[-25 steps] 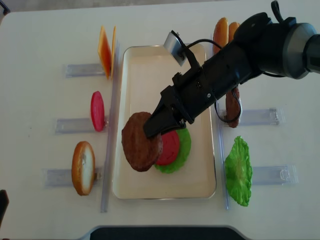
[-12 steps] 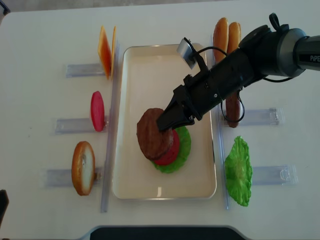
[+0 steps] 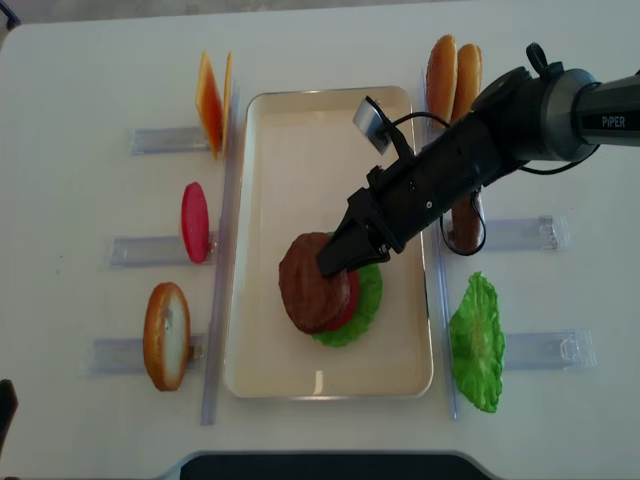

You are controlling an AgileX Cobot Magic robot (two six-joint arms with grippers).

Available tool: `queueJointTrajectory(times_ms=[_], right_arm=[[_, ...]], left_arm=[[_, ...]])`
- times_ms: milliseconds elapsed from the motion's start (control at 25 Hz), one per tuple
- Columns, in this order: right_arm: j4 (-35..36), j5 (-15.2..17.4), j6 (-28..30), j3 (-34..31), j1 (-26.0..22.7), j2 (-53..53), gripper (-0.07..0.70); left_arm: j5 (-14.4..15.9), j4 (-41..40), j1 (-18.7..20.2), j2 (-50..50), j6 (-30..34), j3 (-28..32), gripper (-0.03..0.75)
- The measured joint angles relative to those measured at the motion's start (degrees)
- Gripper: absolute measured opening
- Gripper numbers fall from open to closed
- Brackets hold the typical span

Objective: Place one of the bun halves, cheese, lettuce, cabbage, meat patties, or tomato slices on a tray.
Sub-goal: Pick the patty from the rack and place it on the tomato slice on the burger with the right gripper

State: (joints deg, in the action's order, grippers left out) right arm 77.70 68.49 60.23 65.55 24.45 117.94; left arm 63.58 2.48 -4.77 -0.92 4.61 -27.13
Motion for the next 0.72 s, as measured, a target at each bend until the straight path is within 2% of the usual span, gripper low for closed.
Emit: queueJointTrajectory(times_ms=[200, 720], right_arm=[[-2.7, -1.0, 0.1, 0.0, 0.0, 0.0, 0.145], [-3.0, -1.6, 0.3, 0.0, 0.0, 0.0, 0.145]], left_arm=[[0.0, 0.0, 0.0, 0.0, 0.0, 0.0, 0.219], [0.0, 0.0, 0.0, 0.0, 0.0, 0.0, 0.219]])
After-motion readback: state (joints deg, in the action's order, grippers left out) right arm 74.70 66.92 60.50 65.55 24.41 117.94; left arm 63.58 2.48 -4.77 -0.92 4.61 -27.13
